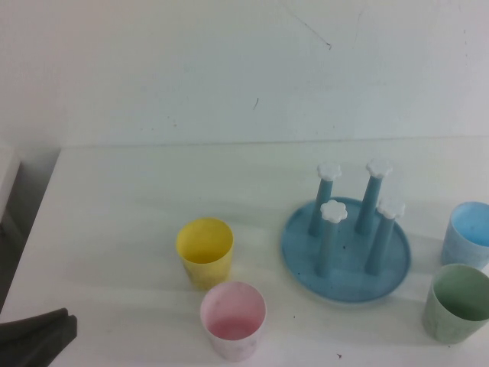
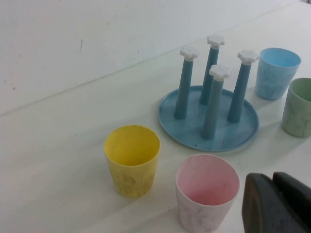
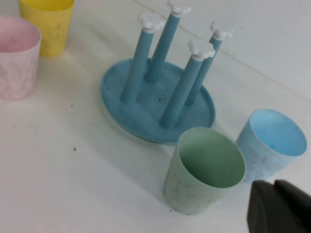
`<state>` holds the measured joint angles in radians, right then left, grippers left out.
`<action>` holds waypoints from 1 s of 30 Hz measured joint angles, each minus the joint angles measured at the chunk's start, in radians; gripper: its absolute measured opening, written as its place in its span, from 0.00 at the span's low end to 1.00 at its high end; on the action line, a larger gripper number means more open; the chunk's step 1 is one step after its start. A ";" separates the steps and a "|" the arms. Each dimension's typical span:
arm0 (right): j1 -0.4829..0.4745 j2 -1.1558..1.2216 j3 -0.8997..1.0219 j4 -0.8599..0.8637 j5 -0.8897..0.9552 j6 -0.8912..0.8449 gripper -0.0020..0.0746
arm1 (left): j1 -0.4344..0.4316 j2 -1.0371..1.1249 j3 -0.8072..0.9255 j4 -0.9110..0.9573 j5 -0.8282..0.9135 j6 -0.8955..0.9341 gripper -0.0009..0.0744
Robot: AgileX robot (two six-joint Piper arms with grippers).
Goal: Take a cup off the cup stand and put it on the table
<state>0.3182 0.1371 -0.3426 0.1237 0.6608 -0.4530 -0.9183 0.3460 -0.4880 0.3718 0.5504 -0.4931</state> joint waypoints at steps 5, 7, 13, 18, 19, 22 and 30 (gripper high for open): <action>0.000 0.000 0.000 0.000 0.000 0.000 0.02 | 0.000 -0.001 0.000 0.000 0.000 0.000 0.02; 0.000 0.000 0.000 0.000 0.001 0.000 0.02 | 0.000 -0.001 0.000 0.000 0.000 0.000 0.02; 0.000 0.000 0.000 0.000 0.001 0.000 0.02 | 0.021 -0.013 0.000 -0.003 0.014 -0.002 0.02; 0.000 0.000 0.000 0.000 0.001 0.000 0.02 | 0.169 -0.065 0.001 -0.016 0.036 -0.006 0.02; 0.000 0.000 0.000 0.000 0.001 0.000 0.02 | 0.213 -0.080 0.002 -0.026 0.036 -0.004 0.02; 0.000 0.000 0.000 0.000 0.001 0.000 0.02 | 0.352 -0.129 0.024 -0.114 0.023 0.071 0.02; 0.000 0.000 0.000 0.000 0.001 0.000 0.02 | 0.721 -0.233 0.262 -0.440 -0.286 0.511 0.02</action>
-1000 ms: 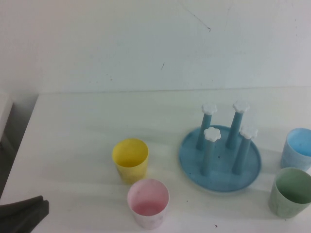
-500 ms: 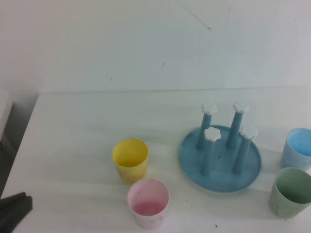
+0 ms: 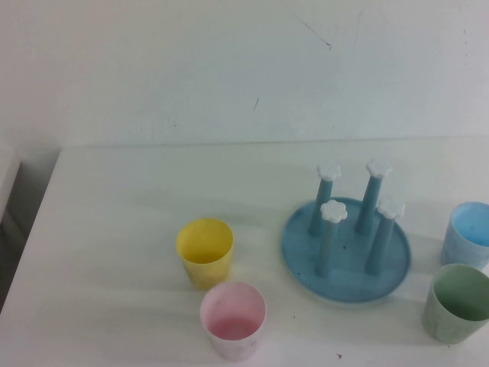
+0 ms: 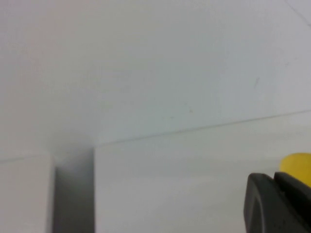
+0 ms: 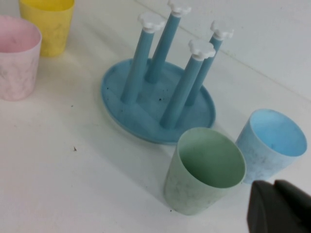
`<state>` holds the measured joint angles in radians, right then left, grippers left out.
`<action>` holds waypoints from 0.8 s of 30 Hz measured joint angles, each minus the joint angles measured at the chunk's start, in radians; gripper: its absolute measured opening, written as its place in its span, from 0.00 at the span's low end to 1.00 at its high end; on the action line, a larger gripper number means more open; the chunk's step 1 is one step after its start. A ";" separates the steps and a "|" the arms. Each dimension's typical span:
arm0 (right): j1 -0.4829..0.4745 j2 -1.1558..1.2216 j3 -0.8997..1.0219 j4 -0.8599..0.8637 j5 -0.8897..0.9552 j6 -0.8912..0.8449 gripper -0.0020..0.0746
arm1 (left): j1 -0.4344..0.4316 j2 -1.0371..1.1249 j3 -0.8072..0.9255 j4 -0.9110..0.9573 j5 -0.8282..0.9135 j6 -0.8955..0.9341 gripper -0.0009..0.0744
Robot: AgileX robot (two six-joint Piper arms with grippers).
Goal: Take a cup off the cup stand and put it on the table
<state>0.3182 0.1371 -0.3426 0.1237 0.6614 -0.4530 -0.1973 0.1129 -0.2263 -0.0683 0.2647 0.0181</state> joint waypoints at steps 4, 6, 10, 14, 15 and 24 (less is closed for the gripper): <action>0.000 0.000 0.000 0.000 0.000 0.000 0.02 | 0.088 -0.085 0.136 -0.029 -0.068 0.100 0.02; 0.000 0.000 0.000 0.000 0.000 0.000 0.02 | 0.107 -0.114 0.186 -0.028 -0.075 0.109 0.02; 0.000 0.000 0.000 0.000 0.000 0.000 0.02 | 0.132 -0.122 0.249 -0.028 -0.078 0.071 0.02; 0.000 0.000 0.000 0.000 0.000 0.000 0.02 | 0.172 -0.122 0.253 -0.028 -0.044 -0.001 0.02; 0.000 0.000 0.000 0.000 0.000 0.000 0.02 | 0.182 -0.122 0.253 -0.030 -0.037 -0.005 0.02; 0.000 0.000 0.000 0.000 0.000 0.000 0.02 | 0.206 -0.122 0.253 -0.035 0.044 -0.025 0.02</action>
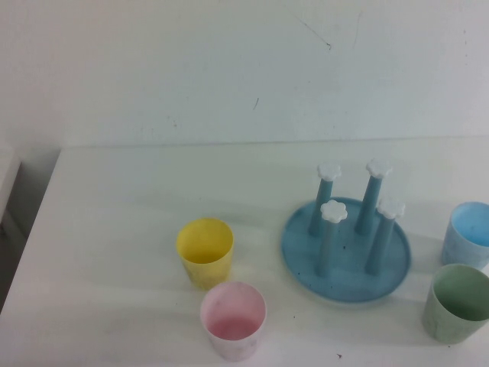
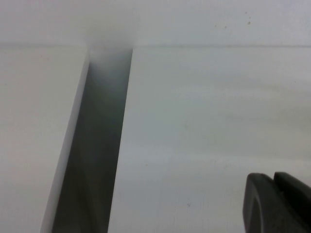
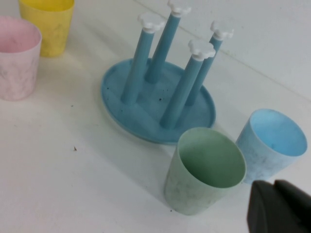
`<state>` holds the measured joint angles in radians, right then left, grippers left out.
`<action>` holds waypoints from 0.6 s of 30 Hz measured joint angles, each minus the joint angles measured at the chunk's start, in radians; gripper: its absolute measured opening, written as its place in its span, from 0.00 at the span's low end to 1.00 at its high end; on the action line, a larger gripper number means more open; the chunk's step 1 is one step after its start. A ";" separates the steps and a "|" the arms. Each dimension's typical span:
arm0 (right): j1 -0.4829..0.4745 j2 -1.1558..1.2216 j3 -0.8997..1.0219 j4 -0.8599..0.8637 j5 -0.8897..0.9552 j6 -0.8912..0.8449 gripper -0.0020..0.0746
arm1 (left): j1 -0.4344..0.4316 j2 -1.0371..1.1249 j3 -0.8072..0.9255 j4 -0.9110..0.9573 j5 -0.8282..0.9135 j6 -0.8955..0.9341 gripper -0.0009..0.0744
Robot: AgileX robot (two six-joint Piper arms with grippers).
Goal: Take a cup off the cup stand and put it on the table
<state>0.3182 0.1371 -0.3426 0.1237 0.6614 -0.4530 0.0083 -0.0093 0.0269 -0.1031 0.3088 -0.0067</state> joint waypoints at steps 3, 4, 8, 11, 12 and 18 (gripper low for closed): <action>0.000 0.000 0.000 0.000 0.000 0.000 0.02 | 0.000 0.000 0.000 0.000 0.002 0.000 0.02; 0.000 0.000 0.000 0.000 0.000 0.000 0.02 | 0.000 0.000 0.000 0.000 0.002 0.000 0.02; 0.000 0.000 0.000 0.000 0.000 0.000 0.02 | 0.000 0.000 0.000 0.000 0.002 0.000 0.02; 0.000 0.000 0.000 0.000 0.000 0.000 0.02 | 0.000 0.000 0.000 0.000 0.002 -0.003 0.02; 0.000 0.000 0.000 0.000 0.000 0.000 0.02 | 0.000 0.000 0.000 0.000 0.002 -0.003 0.02; 0.000 0.000 0.000 0.000 0.000 0.000 0.02 | 0.000 0.000 0.000 0.000 0.002 -0.011 0.02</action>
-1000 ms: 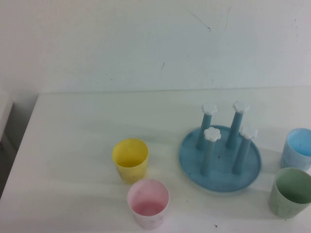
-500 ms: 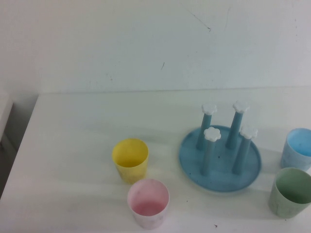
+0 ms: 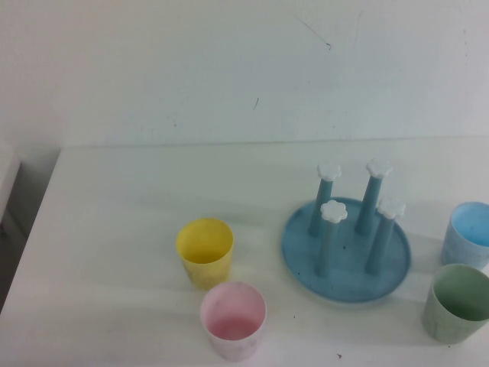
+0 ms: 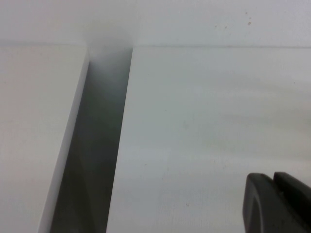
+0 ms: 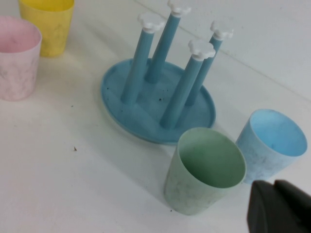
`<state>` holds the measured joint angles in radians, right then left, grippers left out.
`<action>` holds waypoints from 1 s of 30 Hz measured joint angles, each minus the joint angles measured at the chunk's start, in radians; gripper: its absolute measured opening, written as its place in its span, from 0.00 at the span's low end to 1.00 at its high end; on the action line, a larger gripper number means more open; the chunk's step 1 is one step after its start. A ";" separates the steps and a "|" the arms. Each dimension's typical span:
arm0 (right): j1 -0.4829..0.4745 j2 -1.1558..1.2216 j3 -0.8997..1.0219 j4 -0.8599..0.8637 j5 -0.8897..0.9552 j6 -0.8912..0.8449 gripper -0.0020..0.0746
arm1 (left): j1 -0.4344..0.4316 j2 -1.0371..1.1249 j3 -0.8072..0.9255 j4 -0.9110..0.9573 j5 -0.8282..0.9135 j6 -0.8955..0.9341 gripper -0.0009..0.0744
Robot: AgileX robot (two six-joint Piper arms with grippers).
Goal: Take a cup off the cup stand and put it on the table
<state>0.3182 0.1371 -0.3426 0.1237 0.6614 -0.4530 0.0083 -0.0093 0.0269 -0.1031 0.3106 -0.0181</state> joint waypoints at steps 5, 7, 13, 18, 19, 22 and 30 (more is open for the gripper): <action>0.000 0.000 0.000 0.000 0.000 0.000 0.02 | 0.000 0.000 0.000 0.000 0.000 0.000 0.02; 0.000 0.000 0.000 0.000 0.000 0.000 0.02 | 0.000 0.000 0.000 0.000 0.002 0.000 0.02; 0.000 0.000 0.000 0.000 0.000 0.000 0.02 | 0.000 0.000 -0.002 0.000 0.010 0.000 0.02; 0.000 0.000 0.000 0.000 0.000 0.000 0.02 | 0.000 0.000 -0.004 0.000 0.016 -0.001 0.02; 0.000 0.000 0.000 0.000 0.000 0.000 0.02 | 0.000 0.000 -0.004 0.000 0.016 -0.001 0.02; 0.000 0.000 0.000 0.000 0.000 0.000 0.02 | 0.000 0.000 -0.004 0.000 0.017 -0.002 0.02; 0.000 0.000 0.004 0.000 0.000 0.000 0.02 | 0.000 0.000 -0.004 0.000 0.018 -0.006 0.02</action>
<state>0.3182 0.1371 -0.3387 0.1237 0.6614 -0.4530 0.0083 -0.0093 0.0234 -0.1031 0.3287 -0.0244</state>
